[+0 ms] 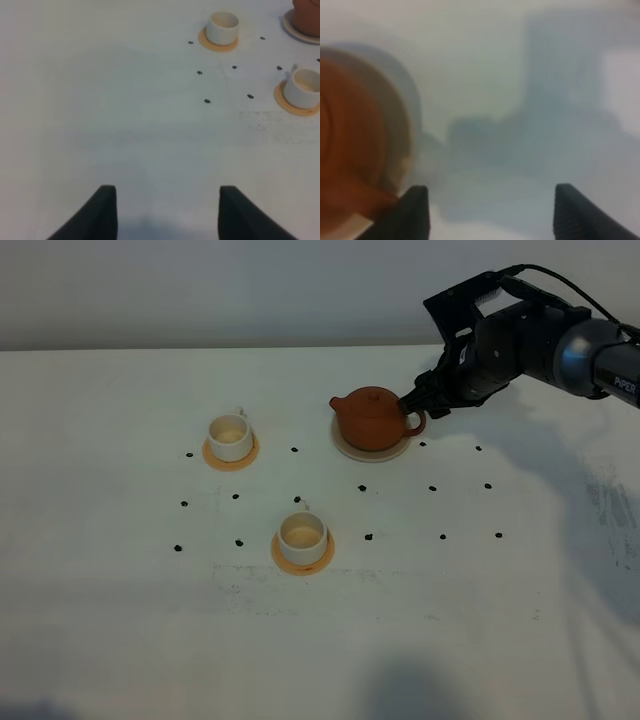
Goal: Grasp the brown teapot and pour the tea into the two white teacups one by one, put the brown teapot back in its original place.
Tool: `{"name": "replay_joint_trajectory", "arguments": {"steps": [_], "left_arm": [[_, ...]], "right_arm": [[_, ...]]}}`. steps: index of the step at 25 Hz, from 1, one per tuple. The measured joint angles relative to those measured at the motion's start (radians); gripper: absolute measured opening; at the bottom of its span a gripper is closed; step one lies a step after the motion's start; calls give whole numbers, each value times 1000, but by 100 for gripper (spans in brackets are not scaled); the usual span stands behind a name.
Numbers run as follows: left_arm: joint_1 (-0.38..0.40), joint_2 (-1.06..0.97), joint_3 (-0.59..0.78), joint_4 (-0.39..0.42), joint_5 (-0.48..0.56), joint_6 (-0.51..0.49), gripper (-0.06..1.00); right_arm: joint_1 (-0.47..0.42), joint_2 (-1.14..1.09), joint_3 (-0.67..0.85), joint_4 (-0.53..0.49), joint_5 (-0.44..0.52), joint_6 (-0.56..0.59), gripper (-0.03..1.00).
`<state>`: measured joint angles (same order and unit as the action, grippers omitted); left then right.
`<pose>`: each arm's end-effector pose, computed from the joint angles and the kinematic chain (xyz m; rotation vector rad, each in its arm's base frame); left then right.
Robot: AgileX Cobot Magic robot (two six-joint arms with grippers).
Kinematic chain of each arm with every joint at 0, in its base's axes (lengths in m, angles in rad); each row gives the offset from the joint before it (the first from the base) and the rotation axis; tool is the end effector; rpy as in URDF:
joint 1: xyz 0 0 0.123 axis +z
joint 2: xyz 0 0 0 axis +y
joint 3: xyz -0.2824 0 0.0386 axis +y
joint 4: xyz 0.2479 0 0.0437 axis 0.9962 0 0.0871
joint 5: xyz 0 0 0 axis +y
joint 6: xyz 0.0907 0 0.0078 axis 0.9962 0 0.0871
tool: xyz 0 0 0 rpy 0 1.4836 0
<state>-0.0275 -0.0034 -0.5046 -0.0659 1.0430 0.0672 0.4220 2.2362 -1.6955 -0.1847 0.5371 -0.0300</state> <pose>-0.0054 -0.0050 0.2800 0.0981 2.0149 -0.0533 0.4504 0.1928 0.1557 -0.7317 2.4402 -0.0296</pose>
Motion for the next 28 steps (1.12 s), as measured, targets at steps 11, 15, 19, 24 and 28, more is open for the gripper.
{"name": "replay_joint_trajectory", "arguments": {"steps": [11, 15, 19, 24, 28], "left_arm": [[0, 0, 0, 0, 0, 0, 47], [0, 0, 0, 0, 0, 0, 47], [0, 0, 0, 0, 0, 0, 47], [0, 0, 0, 0, 0, 0, 47], [0, 0, 0, 0, 0, 0, 47]], "right_arm": [[2, 0, 0, -48, -83, -29, 52], [-9, 7, 0, -73, -100, -29, 52], [-18, 31, 0, -77, -114, -29, 52], [-12, 35, 0, -56, -127, -29, 52], [-1, 35, 0, -37, -102, -37, 52]]}}
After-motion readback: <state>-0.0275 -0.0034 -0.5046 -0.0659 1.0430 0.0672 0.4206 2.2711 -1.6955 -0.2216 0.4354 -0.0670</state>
